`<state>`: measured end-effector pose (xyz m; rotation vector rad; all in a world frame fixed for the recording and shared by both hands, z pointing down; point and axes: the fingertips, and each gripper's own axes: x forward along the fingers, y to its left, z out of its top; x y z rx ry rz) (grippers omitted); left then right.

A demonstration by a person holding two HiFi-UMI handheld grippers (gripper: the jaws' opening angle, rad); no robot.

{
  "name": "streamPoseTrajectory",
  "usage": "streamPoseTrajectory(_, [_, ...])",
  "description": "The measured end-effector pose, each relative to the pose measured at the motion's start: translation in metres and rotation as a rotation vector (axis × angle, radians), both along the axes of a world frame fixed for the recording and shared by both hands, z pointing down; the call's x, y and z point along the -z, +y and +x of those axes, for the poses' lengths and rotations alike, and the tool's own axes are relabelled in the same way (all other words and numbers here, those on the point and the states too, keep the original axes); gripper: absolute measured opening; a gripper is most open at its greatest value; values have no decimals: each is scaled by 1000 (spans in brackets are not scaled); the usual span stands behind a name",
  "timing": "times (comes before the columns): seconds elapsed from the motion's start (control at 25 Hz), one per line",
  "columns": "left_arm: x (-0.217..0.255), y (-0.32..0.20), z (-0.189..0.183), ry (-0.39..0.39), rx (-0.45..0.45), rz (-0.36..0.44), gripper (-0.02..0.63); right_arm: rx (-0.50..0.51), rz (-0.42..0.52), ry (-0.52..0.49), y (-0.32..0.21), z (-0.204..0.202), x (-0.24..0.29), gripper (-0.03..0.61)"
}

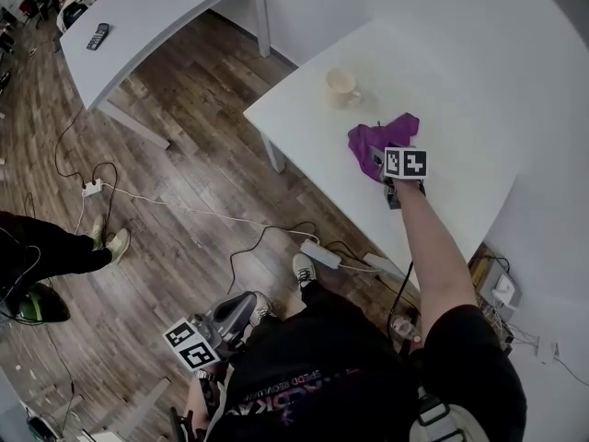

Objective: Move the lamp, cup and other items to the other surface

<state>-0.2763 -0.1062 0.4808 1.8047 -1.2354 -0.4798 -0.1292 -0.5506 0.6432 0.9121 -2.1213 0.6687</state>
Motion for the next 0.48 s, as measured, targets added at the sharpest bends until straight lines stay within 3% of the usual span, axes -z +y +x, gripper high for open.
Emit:
streamPoseTrajectory(0.36, [-6, -10, -1, 13, -9, -13, 2, 26, 41, 45, 0, -1, -7, 241])
streamPoseTrajectory(0.48, [-6, -11, -4, 14, -18, -14, 2, 25, 48, 37, 0, -1, -7, 196])
